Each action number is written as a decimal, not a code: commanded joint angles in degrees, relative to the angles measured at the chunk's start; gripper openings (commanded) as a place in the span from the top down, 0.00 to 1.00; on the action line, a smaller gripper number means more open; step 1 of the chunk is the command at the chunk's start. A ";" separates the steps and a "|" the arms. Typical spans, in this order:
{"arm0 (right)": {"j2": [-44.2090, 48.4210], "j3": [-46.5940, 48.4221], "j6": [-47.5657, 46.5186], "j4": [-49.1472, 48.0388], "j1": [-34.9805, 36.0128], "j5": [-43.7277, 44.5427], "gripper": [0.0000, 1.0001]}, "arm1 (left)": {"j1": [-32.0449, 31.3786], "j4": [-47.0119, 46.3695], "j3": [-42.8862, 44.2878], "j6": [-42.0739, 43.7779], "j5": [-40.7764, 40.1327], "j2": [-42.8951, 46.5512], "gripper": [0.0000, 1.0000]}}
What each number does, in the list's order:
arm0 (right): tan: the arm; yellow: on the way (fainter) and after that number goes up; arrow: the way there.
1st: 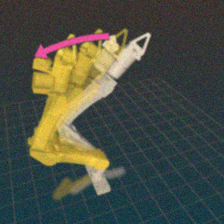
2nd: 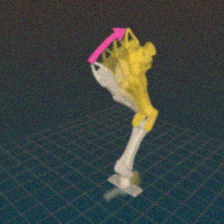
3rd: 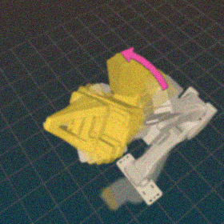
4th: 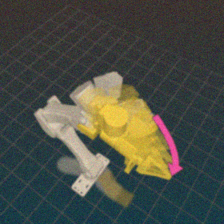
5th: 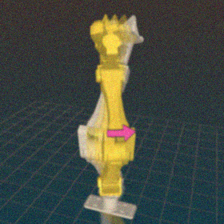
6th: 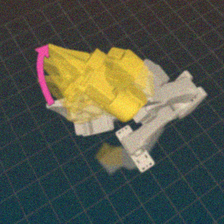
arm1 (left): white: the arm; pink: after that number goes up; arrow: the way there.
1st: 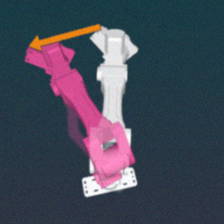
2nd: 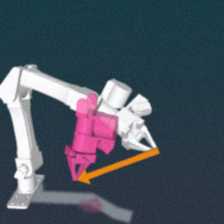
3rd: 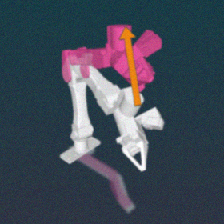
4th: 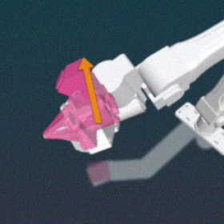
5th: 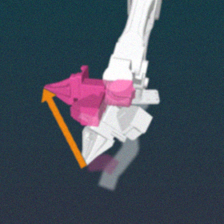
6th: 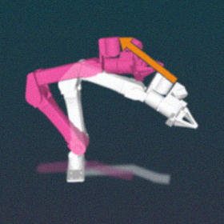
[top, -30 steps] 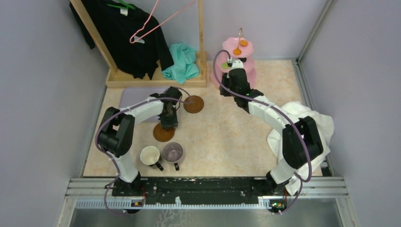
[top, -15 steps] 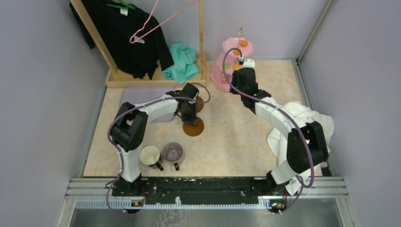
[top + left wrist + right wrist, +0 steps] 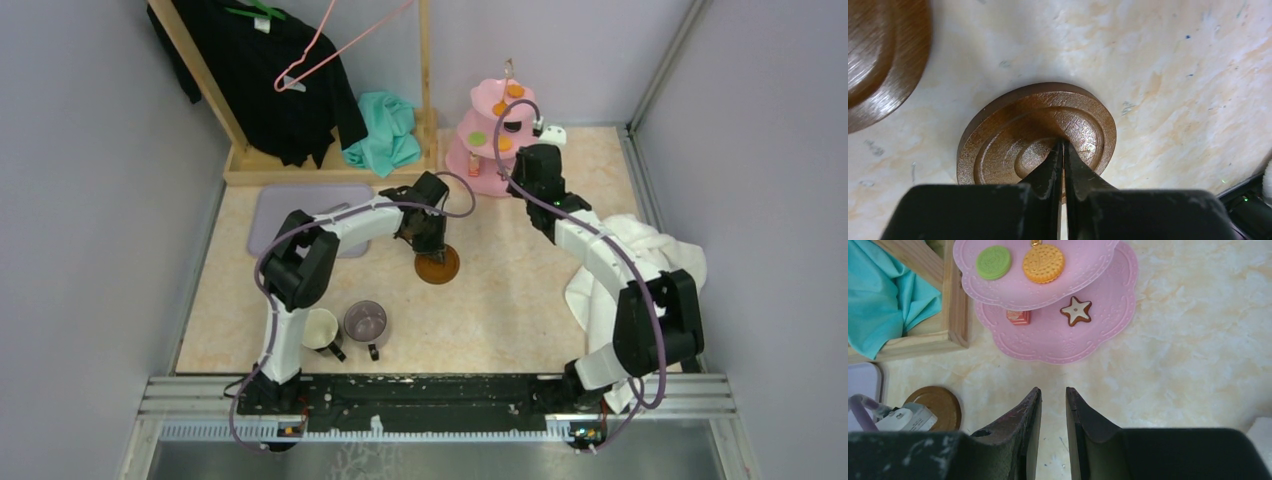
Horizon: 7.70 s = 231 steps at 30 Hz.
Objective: Serve the afternoon tea
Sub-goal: Move the coaster to the center of the board, then pick up the cup at the center of the board, then place the cup on the coaster.
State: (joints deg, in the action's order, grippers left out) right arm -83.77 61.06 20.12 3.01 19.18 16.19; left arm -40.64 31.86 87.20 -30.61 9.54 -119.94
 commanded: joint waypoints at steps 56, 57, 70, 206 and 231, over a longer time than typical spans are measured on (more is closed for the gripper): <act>9.66 -10.48 3.26 -16.94 -1.15 1.71 0.79 | 4.65 -5.52 30.73 1.51 -0.76 -24.07 0.89; 9.45 -10.20 3.04 -16.63 -0.91 1.74 0.78 | 4.67 -5.60 30.34 1.66 -0.85 -23.48 0.87; 8.27 -7.73 0.62 -13.29 3.15 3.18 0.72 | 4.78 -7.16 21.15 3.89 -4.13 -12.60 0.68; 1.76 -3.25 9.96 14.39 50.35 22.31 1.00 | 40.39 -10.66 -43.95 -12.12 -17.72 57.70 0.15; -15.84 14.93 -5.99 9.43 20.86 10.58 1.00 | 40.41 -12.00 -41.46 -13.48 -16.32 54.65 0.14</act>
State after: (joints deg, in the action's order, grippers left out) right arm -98.65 70.39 16.03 18.00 41.28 27.64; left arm -0.60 21.19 43.48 -43.94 -7.81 -64.86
